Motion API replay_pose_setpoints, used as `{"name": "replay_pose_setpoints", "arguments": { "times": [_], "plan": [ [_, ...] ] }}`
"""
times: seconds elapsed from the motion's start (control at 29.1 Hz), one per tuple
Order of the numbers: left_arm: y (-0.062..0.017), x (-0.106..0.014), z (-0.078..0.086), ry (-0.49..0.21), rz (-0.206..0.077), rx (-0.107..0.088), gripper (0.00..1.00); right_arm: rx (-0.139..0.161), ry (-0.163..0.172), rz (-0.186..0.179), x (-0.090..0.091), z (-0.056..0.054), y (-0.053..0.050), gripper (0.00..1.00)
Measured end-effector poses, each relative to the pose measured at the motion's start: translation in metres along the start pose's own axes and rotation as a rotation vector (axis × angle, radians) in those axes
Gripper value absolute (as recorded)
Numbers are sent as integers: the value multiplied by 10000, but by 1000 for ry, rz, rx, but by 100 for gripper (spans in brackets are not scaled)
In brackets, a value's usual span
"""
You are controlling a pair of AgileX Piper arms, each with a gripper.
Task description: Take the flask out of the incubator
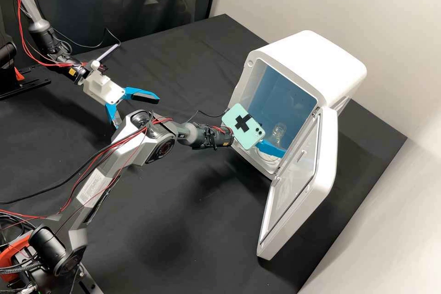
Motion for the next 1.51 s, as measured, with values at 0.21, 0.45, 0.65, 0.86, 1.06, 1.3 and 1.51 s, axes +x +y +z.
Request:
{"name": "replay_pose_setpoints", "arguments": {
  "times": [0.21, 0.45, 0.65, 0.86, 1.06, 1.3, 1.51],
  "plan": [
    [0, 0, 0, 0, 0, 0, 100, 0, 0, 0, 0, 0, 0, 0],
    [0, 0, 0, 0, 0, 0, 100, 10, -16, -4, 0, 50, -8, 0],
    [0, 0, 0, 0, 0, 0, 100, 18, -24, 0, 8, 73, 18, 0],
    [0, 0, 0, 0, 0, 0, 100, 21, -27, 1, 9, 78, 22, 0],
    [0, 0, 0, 0, 0, 0, 100, 23, -35, 2, 7, 104, 29, 0],
    [0, 0, 0, 0, 0, 0, 100, 25, -37, 1, -14, 105, 43, 0],
    [0, 0, 0, 0, 0, 0, 100, 24, -38, 0, -22, 109, 43, 0]
  ]
}}
